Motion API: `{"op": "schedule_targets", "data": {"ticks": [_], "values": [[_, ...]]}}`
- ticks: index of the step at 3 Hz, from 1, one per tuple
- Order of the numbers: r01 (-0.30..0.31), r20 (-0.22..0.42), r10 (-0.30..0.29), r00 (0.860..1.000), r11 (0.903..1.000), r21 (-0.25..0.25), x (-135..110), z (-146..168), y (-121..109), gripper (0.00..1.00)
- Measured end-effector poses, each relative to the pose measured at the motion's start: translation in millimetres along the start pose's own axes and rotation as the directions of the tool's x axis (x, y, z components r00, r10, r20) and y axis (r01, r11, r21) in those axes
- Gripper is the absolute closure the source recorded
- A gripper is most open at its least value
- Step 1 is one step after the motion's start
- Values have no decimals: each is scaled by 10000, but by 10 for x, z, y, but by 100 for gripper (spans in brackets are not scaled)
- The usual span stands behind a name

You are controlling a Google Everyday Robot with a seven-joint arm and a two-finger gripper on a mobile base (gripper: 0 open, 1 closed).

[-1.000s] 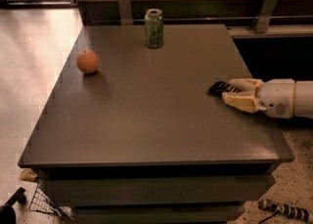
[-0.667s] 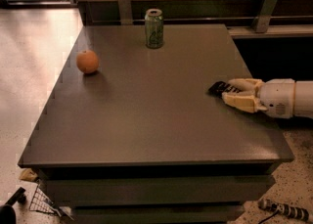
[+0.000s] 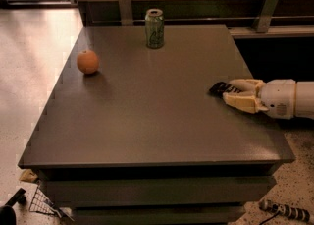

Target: Move rxbar chocolate near orange

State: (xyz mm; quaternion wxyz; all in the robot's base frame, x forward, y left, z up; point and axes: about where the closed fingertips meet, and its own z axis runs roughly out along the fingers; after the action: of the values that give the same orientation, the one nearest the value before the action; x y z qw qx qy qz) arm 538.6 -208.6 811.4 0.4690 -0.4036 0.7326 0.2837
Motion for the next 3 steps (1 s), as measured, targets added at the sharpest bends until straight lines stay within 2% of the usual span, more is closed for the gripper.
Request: {"op": "schedule_targets", "data": {"ticks": [3], "values": [[-31, -93, 31, 10000, 10000, 1, -12, 21, 0, 100]]}}
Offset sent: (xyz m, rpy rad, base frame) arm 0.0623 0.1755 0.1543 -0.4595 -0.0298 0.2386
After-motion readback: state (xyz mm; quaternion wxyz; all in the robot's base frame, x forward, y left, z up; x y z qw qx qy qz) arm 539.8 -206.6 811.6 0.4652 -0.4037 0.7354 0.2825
